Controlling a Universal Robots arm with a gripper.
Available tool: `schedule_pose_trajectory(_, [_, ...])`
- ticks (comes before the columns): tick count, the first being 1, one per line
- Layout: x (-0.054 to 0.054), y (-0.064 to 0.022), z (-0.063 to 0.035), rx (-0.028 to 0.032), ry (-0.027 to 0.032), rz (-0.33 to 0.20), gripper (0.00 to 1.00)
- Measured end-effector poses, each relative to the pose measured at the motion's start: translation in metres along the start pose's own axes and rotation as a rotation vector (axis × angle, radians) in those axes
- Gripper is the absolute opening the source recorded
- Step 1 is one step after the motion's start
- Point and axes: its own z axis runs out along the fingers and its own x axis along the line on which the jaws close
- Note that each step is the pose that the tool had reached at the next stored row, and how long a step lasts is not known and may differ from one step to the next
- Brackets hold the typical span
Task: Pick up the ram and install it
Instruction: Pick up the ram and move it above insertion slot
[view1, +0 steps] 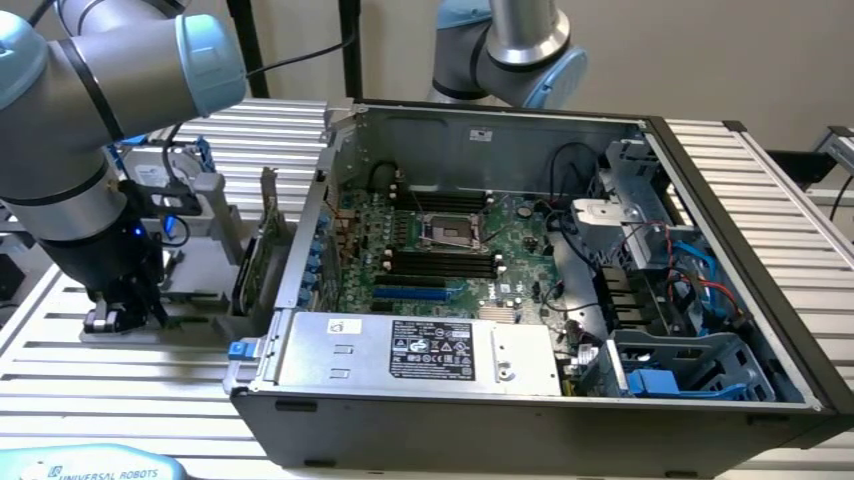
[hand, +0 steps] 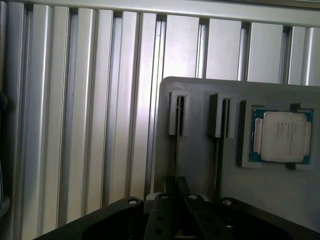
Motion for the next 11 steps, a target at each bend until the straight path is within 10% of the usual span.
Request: schedule_pose_trajectory(11, [0.0027,0.0003,-0.0001,0.0000,0.0000,0.003,0.13])
